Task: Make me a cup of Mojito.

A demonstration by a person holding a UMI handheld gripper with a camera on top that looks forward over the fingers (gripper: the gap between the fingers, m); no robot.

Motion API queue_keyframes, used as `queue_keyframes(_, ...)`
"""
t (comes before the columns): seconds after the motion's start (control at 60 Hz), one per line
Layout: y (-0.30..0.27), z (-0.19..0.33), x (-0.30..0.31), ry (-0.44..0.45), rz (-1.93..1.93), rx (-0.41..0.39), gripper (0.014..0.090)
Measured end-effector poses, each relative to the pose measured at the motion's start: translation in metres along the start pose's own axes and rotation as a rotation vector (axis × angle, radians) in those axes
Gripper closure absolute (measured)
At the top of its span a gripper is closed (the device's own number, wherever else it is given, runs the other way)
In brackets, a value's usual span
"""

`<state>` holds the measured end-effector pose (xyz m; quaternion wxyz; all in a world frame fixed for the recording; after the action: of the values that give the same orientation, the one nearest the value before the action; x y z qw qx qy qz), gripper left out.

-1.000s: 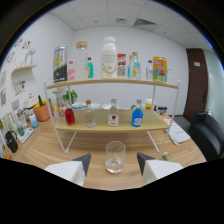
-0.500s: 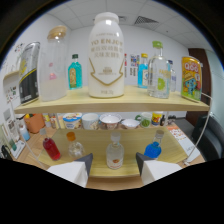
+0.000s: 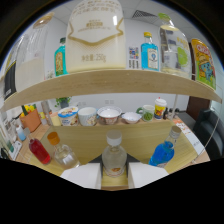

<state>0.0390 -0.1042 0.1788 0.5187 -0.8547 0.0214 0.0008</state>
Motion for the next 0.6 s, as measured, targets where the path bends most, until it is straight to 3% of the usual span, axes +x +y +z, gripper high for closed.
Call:
queue_keyframes(0.333,-0.016,-0.055,0.005,-0.021,0.038,0.062,0.0702)
queue_keyframes(0.467,-0.012,-0.092,0.03,0.021,0.048,0.087,0.0702)
queue_keyframes(0.6,0.014,-0.109,0.066,0.09,0.006,0.059,0.0703)
